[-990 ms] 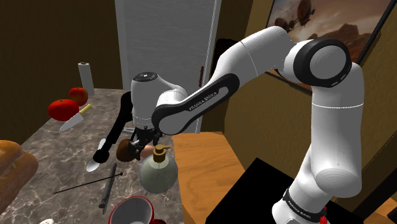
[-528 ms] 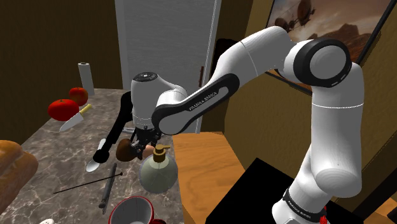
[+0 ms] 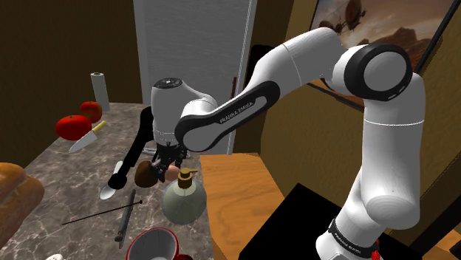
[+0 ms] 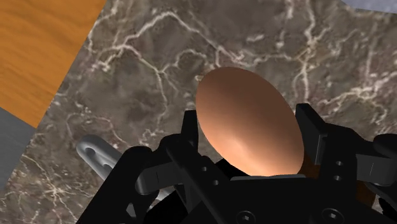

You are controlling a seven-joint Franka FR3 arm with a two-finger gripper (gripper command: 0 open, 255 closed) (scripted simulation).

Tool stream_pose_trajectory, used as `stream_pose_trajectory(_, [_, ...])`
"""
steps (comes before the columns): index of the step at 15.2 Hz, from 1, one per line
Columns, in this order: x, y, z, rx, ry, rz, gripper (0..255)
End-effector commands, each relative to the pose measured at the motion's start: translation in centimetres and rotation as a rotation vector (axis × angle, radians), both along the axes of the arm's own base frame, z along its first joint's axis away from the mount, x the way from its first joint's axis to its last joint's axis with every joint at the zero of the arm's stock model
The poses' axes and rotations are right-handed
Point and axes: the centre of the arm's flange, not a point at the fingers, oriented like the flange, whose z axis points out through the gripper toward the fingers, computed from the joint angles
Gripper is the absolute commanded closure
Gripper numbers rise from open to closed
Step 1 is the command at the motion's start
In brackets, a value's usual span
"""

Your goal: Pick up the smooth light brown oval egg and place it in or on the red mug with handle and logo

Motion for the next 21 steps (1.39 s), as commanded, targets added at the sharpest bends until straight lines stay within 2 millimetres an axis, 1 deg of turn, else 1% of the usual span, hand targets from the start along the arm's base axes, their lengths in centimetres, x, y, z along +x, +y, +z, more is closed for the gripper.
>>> stream_pose_trajectory(1, [-0.1, -0.1, 1.1, 0.0, 0.0, 0.0, 255])
stream_pose_trajectory(21, [-0.1, -0.1, 11.7, 0.0, 0.0, 0.0, 255])
